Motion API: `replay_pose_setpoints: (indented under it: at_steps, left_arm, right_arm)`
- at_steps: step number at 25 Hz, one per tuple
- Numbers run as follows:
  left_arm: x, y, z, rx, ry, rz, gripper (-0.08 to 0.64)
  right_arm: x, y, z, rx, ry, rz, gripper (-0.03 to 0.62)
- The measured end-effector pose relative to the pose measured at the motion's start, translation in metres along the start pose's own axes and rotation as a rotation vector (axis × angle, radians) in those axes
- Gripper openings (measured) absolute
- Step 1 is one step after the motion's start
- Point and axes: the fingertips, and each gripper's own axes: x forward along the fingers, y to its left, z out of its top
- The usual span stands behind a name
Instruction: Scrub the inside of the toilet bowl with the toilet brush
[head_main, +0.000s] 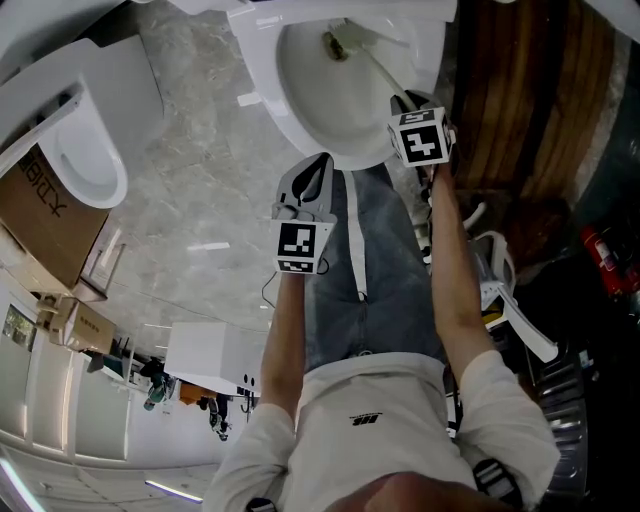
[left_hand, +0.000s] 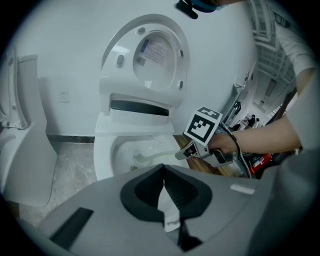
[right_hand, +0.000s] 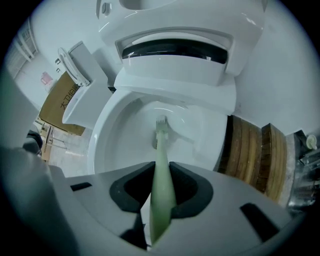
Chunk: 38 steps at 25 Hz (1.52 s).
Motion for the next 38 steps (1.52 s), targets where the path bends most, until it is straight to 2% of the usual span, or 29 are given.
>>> replay_pose_setpoints:
  at_steps: [10, 19, 23, 38]
  left_arm:
    - [0.001, 0.004, 0.007, -0.001, -0.020, 0.003, 0.009]
    - [-0.002, 0.000, 0.007, 0.010, -0.035, -0.002, 0.009]
    - [-0.007, 0.001, 0.002, 0.015, -0.031, -0.009, 0.009]
    - [-0.025, -0.004, -0.020, 0.030, -0.025, -0.029, 0.009]
  right_arm:
    - [0.000, 0.026, 0.016, -0.088, -0.029, 0.027, 0.075]
    - [-0.005, 0.057, 0.014, -0.148, -0.048, 0.098, 0.075]
    - [-0.005, 0.071, 0.010, -0.145, -0.044, 0.121, 0.075]
    - [-0.023, 0.109, -0.047, -0.155, -0.002, 0.169, 0.075]
